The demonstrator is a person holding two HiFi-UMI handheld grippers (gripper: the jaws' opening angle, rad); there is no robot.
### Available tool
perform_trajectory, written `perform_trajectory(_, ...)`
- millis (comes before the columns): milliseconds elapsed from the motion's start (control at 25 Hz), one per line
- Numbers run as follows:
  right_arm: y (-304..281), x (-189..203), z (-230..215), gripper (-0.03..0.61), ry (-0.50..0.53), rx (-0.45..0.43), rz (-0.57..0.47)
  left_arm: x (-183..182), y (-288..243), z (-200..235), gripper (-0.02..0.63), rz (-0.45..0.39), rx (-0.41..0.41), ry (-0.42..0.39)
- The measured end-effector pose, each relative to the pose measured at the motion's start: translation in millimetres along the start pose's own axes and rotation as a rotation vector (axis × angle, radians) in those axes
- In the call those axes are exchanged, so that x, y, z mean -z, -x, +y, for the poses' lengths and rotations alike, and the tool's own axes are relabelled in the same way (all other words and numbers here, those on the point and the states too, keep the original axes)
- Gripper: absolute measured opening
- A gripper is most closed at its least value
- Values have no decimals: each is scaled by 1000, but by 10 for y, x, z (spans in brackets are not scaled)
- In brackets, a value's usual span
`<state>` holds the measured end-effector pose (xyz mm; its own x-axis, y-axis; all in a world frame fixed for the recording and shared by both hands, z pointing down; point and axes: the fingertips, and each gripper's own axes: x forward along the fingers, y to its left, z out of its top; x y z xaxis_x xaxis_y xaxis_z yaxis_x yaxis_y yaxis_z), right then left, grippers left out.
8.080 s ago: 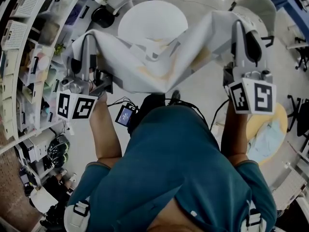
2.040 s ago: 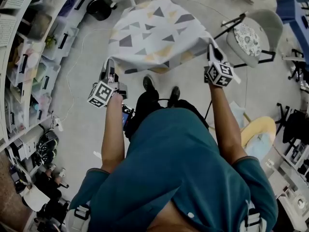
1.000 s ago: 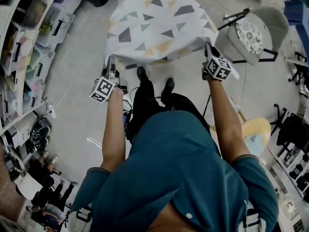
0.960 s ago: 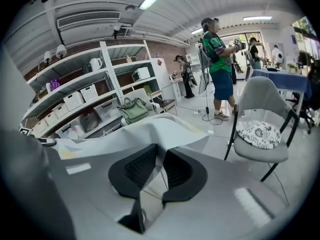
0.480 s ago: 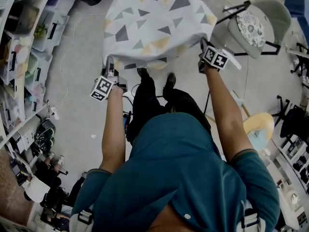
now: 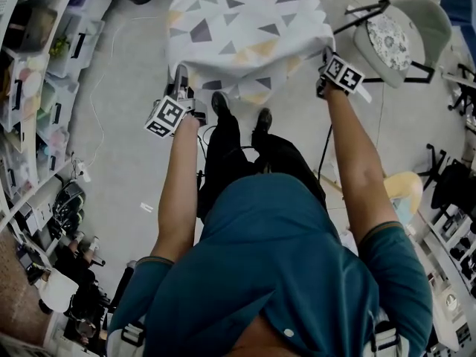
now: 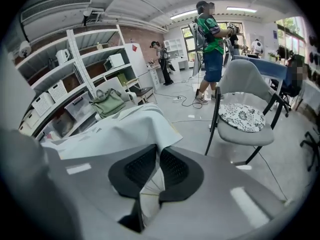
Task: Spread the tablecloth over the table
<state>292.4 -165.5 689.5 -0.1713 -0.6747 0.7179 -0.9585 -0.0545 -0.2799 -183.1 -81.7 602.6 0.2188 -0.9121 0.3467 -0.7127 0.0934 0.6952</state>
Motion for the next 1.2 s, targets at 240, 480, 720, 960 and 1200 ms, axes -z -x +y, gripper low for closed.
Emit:
perform_trajectory(240, 65, 253, -69, 34, -36, 17, 33, 151, 149, 120, 11, 48, 4, -1)
perform_trajectory(480, 36, 607, -31, 38, -9, -11, 104, 398, 276, 558, 49, 82, -36, 82)
perform_trajectory(720, 37, 698, -101, 55, 35, 18, 141, 663, 231, 896, 94, 142, -98, 118)
perform_trajectory(960, 103, 700, -145, 63, 72, 53, 162, 829, 269, 1024, 137, 215, -181, 28)
perform_trajectory(1200, 168, 723, -214, 63, 84, 99, 158, 889, 445, 1217, 154, 230, -295, -6)
